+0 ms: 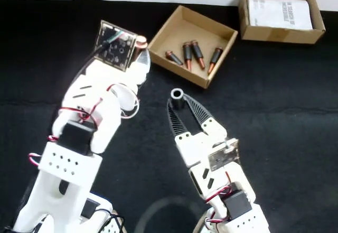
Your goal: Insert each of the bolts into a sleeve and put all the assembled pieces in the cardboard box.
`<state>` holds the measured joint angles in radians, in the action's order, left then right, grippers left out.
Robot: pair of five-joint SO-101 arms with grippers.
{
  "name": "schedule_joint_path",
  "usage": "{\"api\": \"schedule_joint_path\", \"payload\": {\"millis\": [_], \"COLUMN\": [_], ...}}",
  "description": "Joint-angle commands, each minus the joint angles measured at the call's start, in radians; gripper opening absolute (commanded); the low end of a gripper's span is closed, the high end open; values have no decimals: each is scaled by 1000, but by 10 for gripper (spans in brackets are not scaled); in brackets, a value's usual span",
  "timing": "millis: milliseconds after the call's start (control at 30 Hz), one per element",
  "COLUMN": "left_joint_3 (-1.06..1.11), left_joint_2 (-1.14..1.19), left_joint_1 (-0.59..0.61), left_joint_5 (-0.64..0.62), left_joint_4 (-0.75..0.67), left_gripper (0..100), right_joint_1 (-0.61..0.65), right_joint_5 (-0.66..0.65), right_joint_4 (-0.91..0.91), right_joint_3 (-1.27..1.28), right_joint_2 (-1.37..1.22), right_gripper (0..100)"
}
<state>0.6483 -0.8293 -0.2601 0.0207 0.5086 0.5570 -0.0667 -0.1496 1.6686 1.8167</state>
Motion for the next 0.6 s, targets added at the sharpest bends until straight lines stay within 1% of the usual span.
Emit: {"api": "schedule_joint_path", "payload": {"millis": [0,100,267,367,433,567], "left_joint_3": [44,54,53,39,19,-13], "left_joint_2": [-33,-25,-25,-27,-25,-25], "left_joint_1": [-27,-62,-171,-222,-243,-255], "left_joint_5": [-91,-201,-364,-457,-477,-474], "left_joint_4": [-153,-190,-201,-203,-201,-201], "left_gripper": [9,9,9,9,10,10], "right_joint_1": [-53,-77,-93,-94,-94,-94], "right_joint_5": [66,72,83,166,184,184], "right_joint_4": [22,24,24,24,18,18], "right_joint_3": [88,114,130,130,130,130], "right_joint_2": [15,15,15,15,12,12], "right_gripper": [7,7,7,7,7,7]}}
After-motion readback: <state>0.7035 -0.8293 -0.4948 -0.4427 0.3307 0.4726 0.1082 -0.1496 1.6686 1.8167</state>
